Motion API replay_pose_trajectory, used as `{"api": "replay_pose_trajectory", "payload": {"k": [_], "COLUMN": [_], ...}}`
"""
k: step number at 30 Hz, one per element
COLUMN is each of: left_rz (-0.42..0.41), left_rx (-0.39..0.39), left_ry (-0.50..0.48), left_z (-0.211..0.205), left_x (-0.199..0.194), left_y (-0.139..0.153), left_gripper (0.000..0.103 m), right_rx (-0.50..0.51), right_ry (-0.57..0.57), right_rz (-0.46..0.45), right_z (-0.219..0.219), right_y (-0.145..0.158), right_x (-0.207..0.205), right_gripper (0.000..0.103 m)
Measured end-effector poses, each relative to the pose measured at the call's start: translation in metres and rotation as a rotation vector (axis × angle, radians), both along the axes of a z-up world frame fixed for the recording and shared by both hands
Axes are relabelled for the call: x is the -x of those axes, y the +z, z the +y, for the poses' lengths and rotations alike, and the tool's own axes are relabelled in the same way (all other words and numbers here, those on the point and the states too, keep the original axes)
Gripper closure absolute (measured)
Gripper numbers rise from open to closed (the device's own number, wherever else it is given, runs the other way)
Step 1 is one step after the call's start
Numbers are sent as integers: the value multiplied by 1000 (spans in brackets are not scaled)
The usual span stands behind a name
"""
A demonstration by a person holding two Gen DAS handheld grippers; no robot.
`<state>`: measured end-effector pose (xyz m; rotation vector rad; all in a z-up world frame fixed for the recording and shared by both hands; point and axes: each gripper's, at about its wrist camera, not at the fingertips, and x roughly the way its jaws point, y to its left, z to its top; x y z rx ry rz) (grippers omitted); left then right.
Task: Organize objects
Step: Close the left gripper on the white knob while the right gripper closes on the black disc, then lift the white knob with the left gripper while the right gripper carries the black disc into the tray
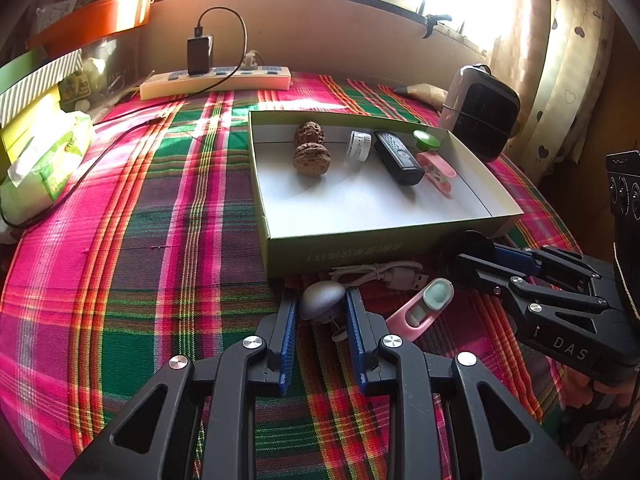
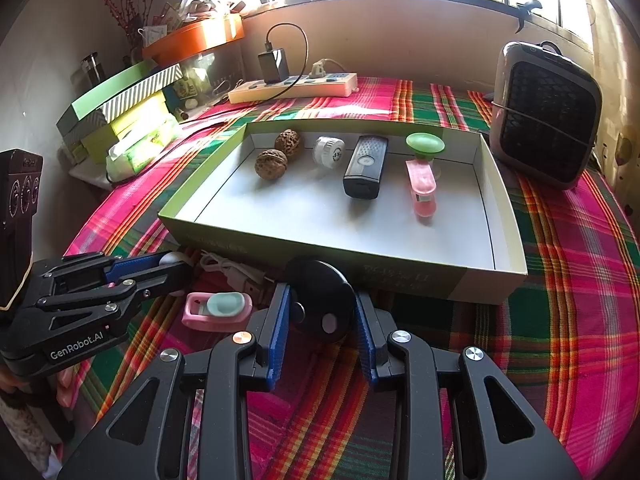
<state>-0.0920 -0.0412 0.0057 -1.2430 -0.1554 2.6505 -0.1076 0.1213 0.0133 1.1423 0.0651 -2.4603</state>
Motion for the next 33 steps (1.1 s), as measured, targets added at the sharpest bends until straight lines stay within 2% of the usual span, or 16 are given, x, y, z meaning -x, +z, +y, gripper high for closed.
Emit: {"api": "replay_pose_trajectory", "payload": {"k": [33], "left_rz": [30], "left_rx": [4], "left_ry": [9], "left_z": [-1], "left_x": [-8], "left_y": [12], "left_gripper": [81], "right_rx": [35], "right_ry": [-8], "right_rz": [18], "right_z": [5], "right_y": [10], "right_x": [-7], "right_gripper": [71]}}
